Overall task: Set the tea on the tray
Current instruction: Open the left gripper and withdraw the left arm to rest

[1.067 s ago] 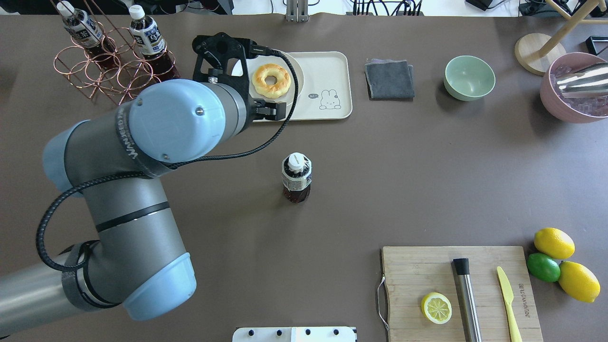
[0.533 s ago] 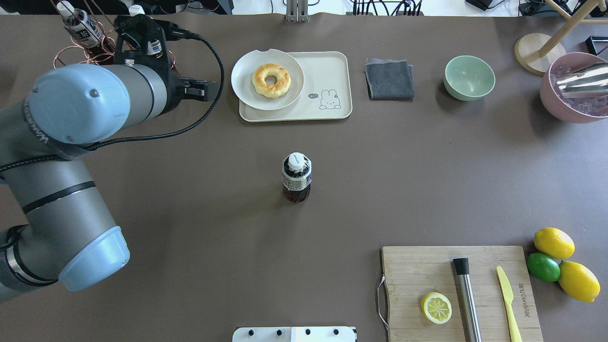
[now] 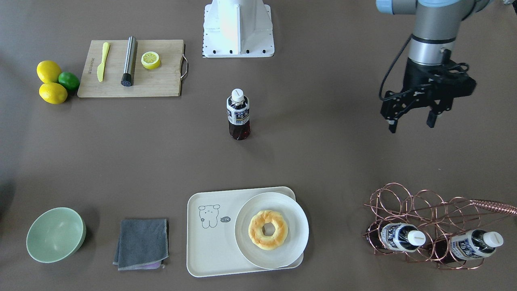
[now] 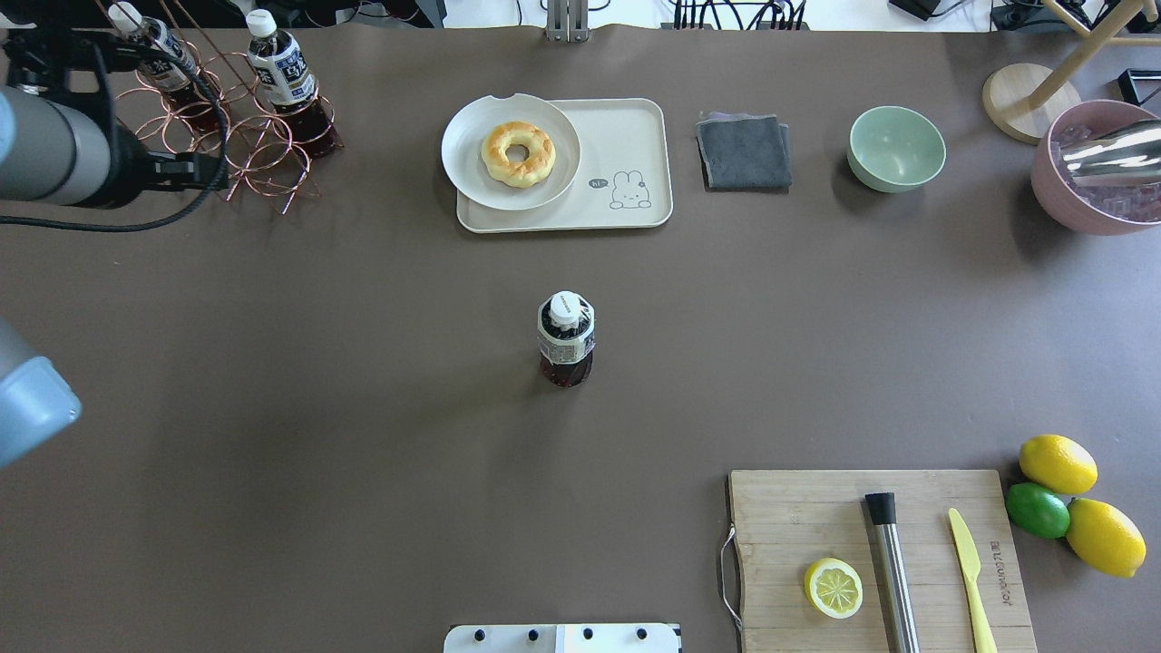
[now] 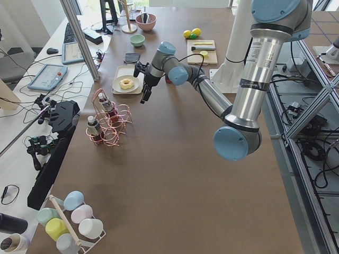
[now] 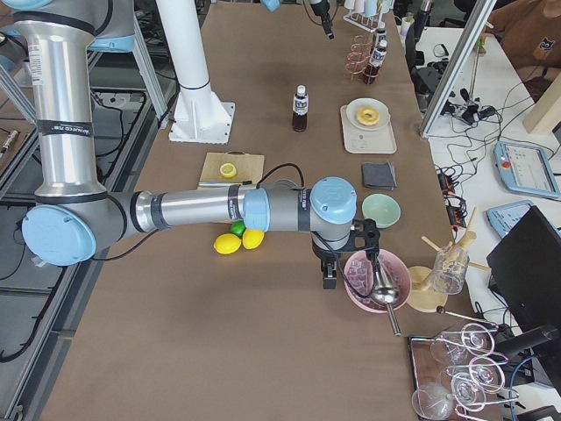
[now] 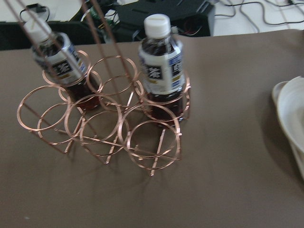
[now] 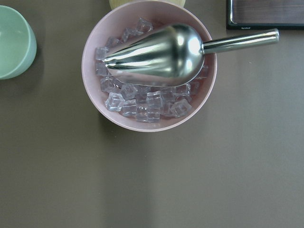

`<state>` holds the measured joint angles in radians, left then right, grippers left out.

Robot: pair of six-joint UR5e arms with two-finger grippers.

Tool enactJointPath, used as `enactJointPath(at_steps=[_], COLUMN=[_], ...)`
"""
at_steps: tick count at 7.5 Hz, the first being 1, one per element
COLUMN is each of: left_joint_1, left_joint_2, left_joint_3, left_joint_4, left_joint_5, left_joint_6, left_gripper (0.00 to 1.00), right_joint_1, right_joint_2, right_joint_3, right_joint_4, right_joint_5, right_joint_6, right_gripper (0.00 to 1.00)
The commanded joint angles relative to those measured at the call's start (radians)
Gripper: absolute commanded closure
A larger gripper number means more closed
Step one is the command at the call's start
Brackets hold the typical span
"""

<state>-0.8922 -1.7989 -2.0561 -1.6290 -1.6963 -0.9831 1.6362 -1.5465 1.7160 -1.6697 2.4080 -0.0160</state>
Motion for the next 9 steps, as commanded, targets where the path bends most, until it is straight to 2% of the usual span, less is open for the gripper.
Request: enactJointPath(at_steps=[1,3,4,5,6,7,9], left_joint_1=[-0.242,-0.416,-0.469,-0.496,-0.528,-0.542,-0.562], left_joint_2=[0.127,0.127,0.136,0.166,0.19,0.217,0.289], left_joint_3=[0.022,0.12,0.141,0.145,0.145,0.148,0.161], left_joint_4=[-0.003,-0.003,-0.003,-0.005,-0.006,-0.02,-0.099], left_joint_5=[-0.159,-0.311,-0.388,-0.435,-0.444,-0.448,-0.476], left_joint_6=[0.262,0.436,0.466,0.469,0.469,0.469,0.469], left_gripper=[0.03,0.03,0.03,0.03,0.03,0.03,0.03], right_joint_1=[-0.08,-0.134,-0.165,-0.186,-0.205,-0.261,-0.414], right_joint_2=[0.005,0.037,0.042,0.054,0.098,0.185,0.348], right_joint_3=[0.08,0.08,0.08,0.094,0.102,0.106,0.187], right_joint_4=[-0.002,0.016,0.024,0.025,0.015,-0.023,-0.03], right_joint_5=[-0.012,-0.02,0.011,0.005,0.009,-0.013,-0.024], right_joint_6=[0.067,0.117,0.126,0.126,0.137,0.221,0.557], right_gripper=[0.0,0.0,0.0,0.0,0.0,0.0,0.0])
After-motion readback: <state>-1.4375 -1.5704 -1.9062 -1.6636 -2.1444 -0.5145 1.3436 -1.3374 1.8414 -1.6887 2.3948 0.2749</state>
